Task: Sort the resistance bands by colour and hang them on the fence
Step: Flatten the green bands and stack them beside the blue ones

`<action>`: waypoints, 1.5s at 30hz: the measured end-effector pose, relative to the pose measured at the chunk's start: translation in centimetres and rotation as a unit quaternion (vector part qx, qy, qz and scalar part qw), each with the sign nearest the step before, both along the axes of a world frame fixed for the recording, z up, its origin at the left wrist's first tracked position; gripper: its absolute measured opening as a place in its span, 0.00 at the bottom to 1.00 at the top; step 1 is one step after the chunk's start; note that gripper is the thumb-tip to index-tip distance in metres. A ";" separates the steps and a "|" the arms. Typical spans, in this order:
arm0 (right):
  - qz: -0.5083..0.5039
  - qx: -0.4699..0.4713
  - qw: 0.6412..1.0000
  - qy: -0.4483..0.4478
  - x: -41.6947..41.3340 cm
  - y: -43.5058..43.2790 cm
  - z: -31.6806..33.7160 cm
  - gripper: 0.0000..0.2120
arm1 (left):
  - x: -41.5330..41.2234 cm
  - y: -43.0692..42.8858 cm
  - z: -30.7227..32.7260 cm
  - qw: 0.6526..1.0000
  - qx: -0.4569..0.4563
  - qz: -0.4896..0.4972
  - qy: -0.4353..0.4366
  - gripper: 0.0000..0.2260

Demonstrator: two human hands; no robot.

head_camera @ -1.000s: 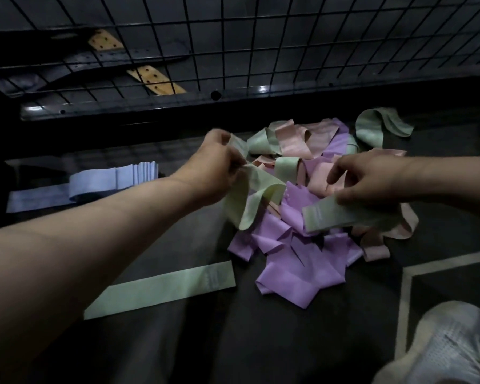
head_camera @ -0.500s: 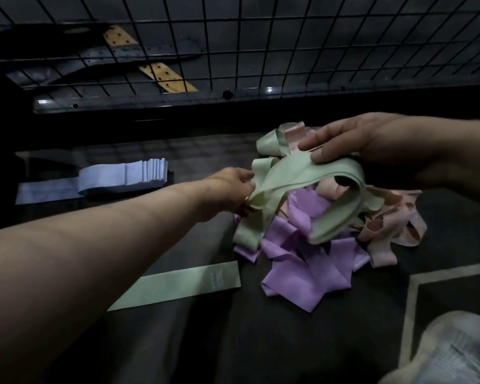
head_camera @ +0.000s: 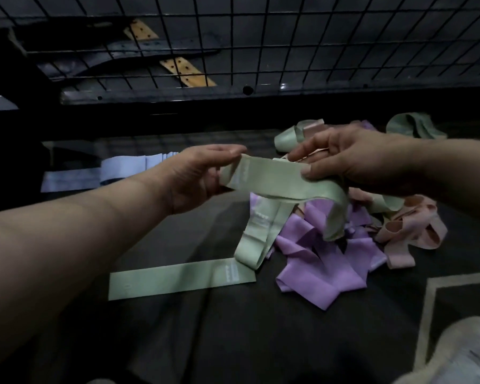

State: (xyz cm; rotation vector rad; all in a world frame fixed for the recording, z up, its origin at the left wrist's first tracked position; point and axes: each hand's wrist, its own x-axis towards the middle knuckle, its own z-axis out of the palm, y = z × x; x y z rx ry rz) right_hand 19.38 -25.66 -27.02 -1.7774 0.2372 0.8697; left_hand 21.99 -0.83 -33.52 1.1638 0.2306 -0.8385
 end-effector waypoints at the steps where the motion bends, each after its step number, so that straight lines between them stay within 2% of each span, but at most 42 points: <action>1: 0.002 -0.007 1.000 -0.005 0.0 0.1 -0.3 0.14 | -0.1 0.5 -0.1 0.999 0.018 0.024 -0.010 0.13; 4: 0.062 -0.066 0.995 -0.040 0.2 0.7 -0.9 0.08 | -0.1 1.9 -0.3 0.990 0.118 0.065 -0.048 0.07; 5: 0.087 -0.080 0.992 -0.036 0.3 1.2 -1.2 0.08 | -0.2 2.3 -0.2 0.987 0.134 0.069 -0.058 0.07; 6: 0.117 -0.093 0.988 -0.028 0.5 1.6 -1.5 0.11 | -0.3 2.8 0.0 0.985 0.141 0.071 -0.071 0.07; 8: 0.174 -0.138 0.975 -0.021 0.8 2.5 -2.7 0.20 | -0.9 3.7 0.8 0.985 0.131 0.076 -0.085 0.07; 9: 0.194 -0.156 0.968 -0.025 0.9 3.0 -3.4 0.20 | -1.3 4.0 1.2 0.986 0.119 0.078 -0.086 0.06; 12: 0.226 -0.178 0.955 -0.068 0.8 4.1 -5.4 0.11 | -3.1 5.0 0.8 0.990 0.085 0.092 -0.067 0.06; 15: 0.247 -0.192 0.943 -0.116 0.5 4.8 -6.7 0.09 | -5.1 6.0 -0.6 0.988 0.112 0.095 -0.049 0.09; 18: 0.228 -0.177 0.951 -0.110 0.4 5.1 -7.5 0.12 | -5.8 7.1 -2.0 0.982 0.148 0.113 -0.020 0.17; 20: 0.193 -0.152 0.963 -0.114 0.5 5.2 -7.9 0.15 | -5.6 7.4 -2.6 0.981 0.139 0.134 -0.003 0.20; 24: 0.189 -0.113 0.970 -0.107 0.9 5.4 -8.2 0.05 | -5.4 7.4 -3.3 0.983 0.109 0.146 0.004 0.18; 28: 0.159 -0.045 0.981 -0.103 0.7 6.0 -7.3 0.01 | -4.3 7.5 -1.7 0.988 0.075 0.137 0.004 0.13; 31: 0.109 0.024 0.989 -0.093 0.6 7.7 -6.7 0.09 | -3.1 8.4 0.5 0.988 0.011 0.152 -0.014 0.13; 33: 0.125 0.013 0.987 -0.095 0.1 8.8 -6.9 0.13 | -3.0 8.7 1.5 0.988 0.009 0.148 -0.042 0.13; 34: 0.154 -0.023 0.982 -0.111 -0.1 9.3 -7.3 0.16 | -3.0 8.8 1.8 0.989 0.014 0.139 -0.057 0.12; 36: 0.192 -0.093 0.961 -0.176 -0.9 10.8 -7.4 0.25 | -3.3 8.6 2.3 0.990 0.034 0.097 -0.101 0.11; 38: 0.164 -0.070 0.948 -0.265 -1.7 12.5 -6.6 0.30 | -3.7 8.3 2.8 0.983 0.088 0.037 -0.157 0.11; 41: 0.147 -0.028 0.924 -0.351 -2.4 13.7 -5.0 0.26 | -3.8 8.4 3.0 0.976 0.112 0.002 -0.186 0.10; 45: 0.114 0.016 0.956 -0.270 -2.6 14.2 -2.4 0.22 | -3.8 9.2 3.4 0.976 0.091 0.063 -0.185 0.16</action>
